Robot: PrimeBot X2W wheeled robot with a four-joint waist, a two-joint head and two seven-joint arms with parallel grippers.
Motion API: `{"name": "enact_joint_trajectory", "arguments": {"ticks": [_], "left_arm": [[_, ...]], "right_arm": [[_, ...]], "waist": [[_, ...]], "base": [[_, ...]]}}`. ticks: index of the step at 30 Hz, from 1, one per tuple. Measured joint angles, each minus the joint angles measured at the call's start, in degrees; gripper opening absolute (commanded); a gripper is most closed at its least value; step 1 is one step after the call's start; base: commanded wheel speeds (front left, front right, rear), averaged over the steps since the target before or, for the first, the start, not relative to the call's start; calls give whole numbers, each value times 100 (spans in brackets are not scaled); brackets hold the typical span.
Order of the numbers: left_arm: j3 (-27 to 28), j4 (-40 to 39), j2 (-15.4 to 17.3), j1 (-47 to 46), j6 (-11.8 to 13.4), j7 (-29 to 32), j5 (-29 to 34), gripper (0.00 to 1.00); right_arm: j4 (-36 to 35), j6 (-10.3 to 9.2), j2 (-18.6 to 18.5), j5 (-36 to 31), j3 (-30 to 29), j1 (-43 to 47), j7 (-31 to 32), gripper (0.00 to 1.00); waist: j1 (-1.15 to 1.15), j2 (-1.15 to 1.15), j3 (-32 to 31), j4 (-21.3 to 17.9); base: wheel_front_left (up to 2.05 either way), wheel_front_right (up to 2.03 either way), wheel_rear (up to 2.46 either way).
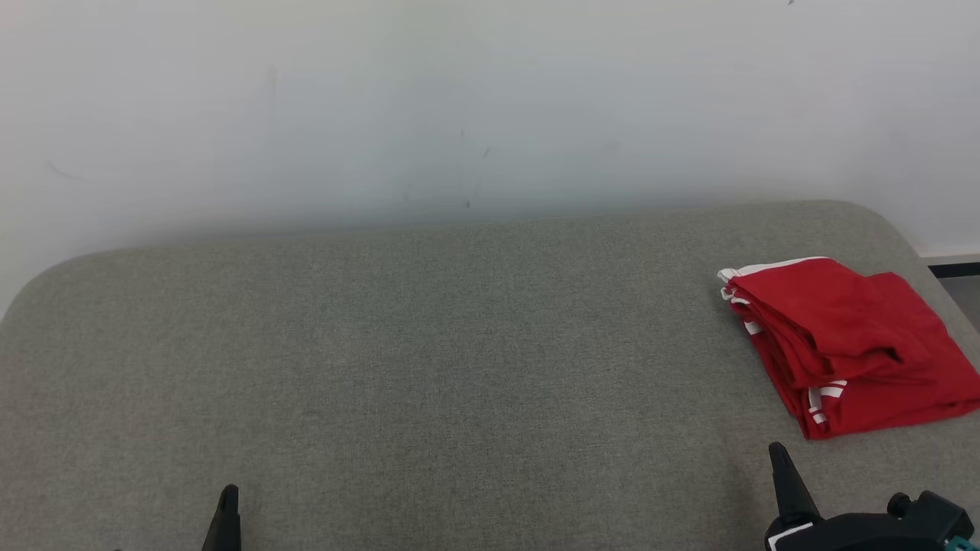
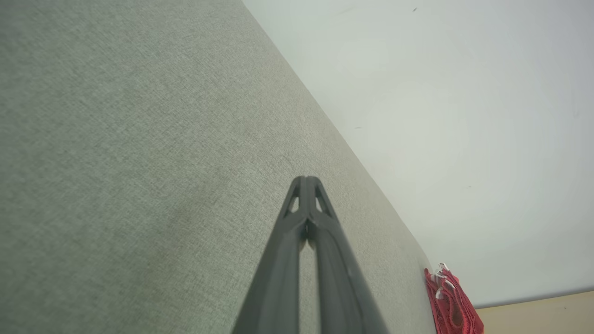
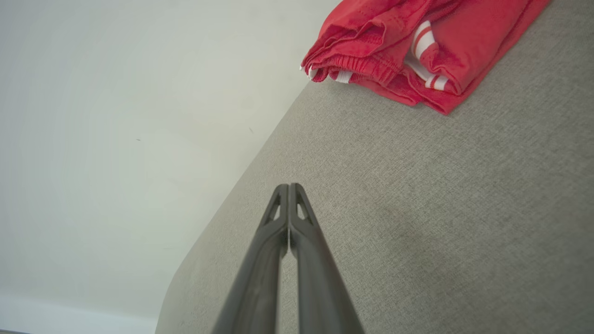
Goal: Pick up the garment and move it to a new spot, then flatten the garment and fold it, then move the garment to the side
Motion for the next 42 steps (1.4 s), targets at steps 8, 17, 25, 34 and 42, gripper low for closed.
{"name": "enact_joint_trajectory", "arguments": {"ticks": [8, 17, 25, 34, 42], "left_arm": [[20, -65, 11, -92, -44, 144, -557, 0], [36, -120, 20, -143, -54, 278, -1083, 0], [51, -170, 25, -215, -94, 398, -1568, 0], [64, -224, 30, -275, -127, 503, -2024, 0], [73, -267, 35, -336, -146, 604, -2419, 0]], "right_arm": [[-63, 0, 3, 527, -68, -66, 101, 0], [-152, 0, 8, 1042, -140, -115, 203, 0], [-205, -1, 9, 1497, -201, -158, 289, 0], [-272, -1, 11, 1958, -265, -216, 371, 0], [-328, -1, 13, 2336, -314, -240, 453, 0]], "waist": [[0, 0, 39, 15], [0, 0, 84, 33], [0, 0, 123, 49], [0, 0, 168, 66], [0, 0, 207, 82]], "base": [[0, 0, 0], [0, 0, 0], [0, 0, 0], [0, 0, 0], [0, 0, 0]]}}
